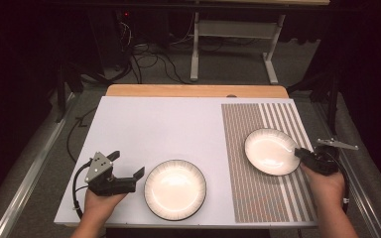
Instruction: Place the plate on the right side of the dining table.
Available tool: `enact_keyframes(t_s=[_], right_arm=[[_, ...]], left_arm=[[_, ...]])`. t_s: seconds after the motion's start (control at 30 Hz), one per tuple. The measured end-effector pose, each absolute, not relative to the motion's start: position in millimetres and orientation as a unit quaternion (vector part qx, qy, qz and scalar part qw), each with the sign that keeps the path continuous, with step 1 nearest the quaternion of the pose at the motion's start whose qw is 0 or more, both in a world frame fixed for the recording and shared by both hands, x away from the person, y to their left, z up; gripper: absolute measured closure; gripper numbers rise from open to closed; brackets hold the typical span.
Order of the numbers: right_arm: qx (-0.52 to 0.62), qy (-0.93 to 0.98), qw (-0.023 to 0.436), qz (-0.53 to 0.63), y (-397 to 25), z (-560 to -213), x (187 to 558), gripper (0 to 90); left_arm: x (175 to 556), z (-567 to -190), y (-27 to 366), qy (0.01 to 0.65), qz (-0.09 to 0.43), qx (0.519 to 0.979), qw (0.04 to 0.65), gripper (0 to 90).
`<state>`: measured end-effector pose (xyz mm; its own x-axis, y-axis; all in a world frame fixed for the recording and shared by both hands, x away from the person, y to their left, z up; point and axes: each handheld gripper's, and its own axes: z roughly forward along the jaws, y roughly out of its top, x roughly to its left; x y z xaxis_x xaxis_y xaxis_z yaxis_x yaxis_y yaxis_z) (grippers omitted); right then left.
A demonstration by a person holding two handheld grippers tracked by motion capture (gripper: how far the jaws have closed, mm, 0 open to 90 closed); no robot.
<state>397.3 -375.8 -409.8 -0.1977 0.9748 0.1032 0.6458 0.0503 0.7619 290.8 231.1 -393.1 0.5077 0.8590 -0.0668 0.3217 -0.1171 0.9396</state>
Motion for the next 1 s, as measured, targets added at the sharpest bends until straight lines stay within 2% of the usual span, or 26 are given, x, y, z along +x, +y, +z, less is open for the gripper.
enact_keyframes(t_s=[0.03, 0.07, 0.1, 0.2, 0.23, 0.33, 0.4, 0.43, 0.5, 0.53, 0.63, 0.67, 0.97, 1.0], right_arm=[[0.59, 0.687, 0.231, 0.356, -376, -410, 397, 71.5], [0.579, 0.69, 0.242, 0.362, -374, -406, 396, 65.5], [0.579, 0.69, 0.242, 0.362, -374, -406, 396, 65.5], [0.544, 0.703, 0.269, 0.372, -366, -397, 389, 56.4], [0.544, 0.703, 0.269, 0.372, -366, -397, 389, 56.4], [0.511, 0.716, 0.276, 0.387, -352, -389, 379, 45.8], [0.507, 0.717, 0.276, 0.391, -349, -388, 377, 43.5], [0.488, 0.724, 0.275, 0.403, -338, -383, 371, 36.9], [0.48, 0.726, 0.275, 0.409, -333, -380, 368, 35.6], [0.458, 0.731, 0.278, 0.423, -321, -376, 361, 29.4], [0.444, 0.733, 0.272, 0.437, -310, -372, 355, 26.3], [0.427, 0.737, 0.268, 0.45, -297, -368, 348, 21.7], [0.359, 0.755, 0.263, 0.482, -246, -361, 321, 6.2], [0.348, 0.755, 0.26, 0.492, -235, -361, 314, 0.4]], left_arm=[[291, -393, 231, 0.421, 0.262, 0.7, 0.514, 0.6], [291, -394, 231, 0.42, 0.265, 0.704, 0.508, 0.7], [291, -394, 231, 0.42, 0.265, 0.704, 0.508, 0.7], [292, -395, 231, 0.421, 0.259, 0.707, 0.505, 0.7], [292, -395, 231, 0.421, 0.259, 0.707, 0.505, 0.7], [293, -395, 232, 0.423, 0.255, 0.705, 0.509, 0.7], [292, -394, 233, 0.423, 0.256, 0.705, 0.509, 0.7], [292, -394, 233, 0.423, 0.256, 0.704, 0.509, 0.7], [292, -393, 233, 0.422, 0.256, 0.703, 0.511, 0.7], [292, -393, 233, 0.423, 0.256, 0.703, 0.511, 0.7], [291, -393, 234, 0.422, 0.257, 0.702, 0.512, 0.7], [290, -392, 235, 0.422, 0.258, 0.702, 0.512, 0.7], [286, -389, 232, 0.411, 0.264, 0.705, 0.514, 0.4], [285, -389, 231, 0.409, 0.266, 0.706, 0.514, 0.4]])
